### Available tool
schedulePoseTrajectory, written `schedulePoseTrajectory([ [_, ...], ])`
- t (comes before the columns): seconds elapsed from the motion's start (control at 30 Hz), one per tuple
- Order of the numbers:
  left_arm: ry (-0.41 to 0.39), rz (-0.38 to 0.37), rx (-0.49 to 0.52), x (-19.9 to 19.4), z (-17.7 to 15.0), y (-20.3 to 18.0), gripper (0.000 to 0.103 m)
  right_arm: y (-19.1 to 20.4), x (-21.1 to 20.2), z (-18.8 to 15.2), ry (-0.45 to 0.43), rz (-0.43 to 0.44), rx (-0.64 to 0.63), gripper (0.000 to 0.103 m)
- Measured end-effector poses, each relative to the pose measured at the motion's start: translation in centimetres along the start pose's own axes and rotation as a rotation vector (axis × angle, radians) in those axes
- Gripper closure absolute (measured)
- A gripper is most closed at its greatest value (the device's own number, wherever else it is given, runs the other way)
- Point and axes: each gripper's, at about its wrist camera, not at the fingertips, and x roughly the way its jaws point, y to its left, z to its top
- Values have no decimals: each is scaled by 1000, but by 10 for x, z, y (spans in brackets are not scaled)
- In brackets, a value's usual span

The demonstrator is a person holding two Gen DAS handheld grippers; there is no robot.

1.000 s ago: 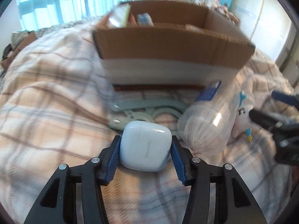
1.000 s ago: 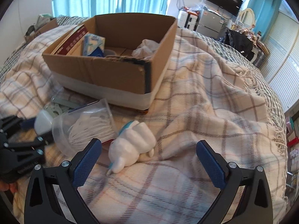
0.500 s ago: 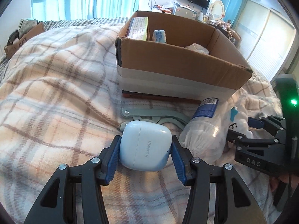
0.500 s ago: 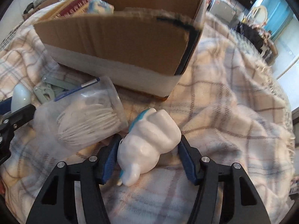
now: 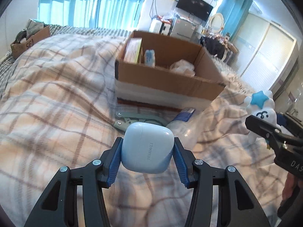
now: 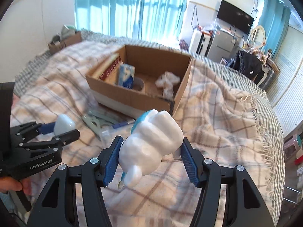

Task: Organize objects
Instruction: 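Carry the earbud case and figurine into the cardboard box and open both tools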

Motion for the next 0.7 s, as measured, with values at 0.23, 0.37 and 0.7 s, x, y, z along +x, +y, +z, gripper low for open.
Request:
schedulePoseTrajectory([
  [0.23, -82, -10, 8, -38, 19, -5, 50, 5, -45, 10, -96, 20, 3, 43],
  [0.37, -115, -18, 26, -49, 38, -10, 50, 3, -61, 22, -140, 18, -2, 43],
  [0.7, -173, -78, 115, -43, 128, -36, 50, -23, -68, 97, -253, 21, 10, 43],
])
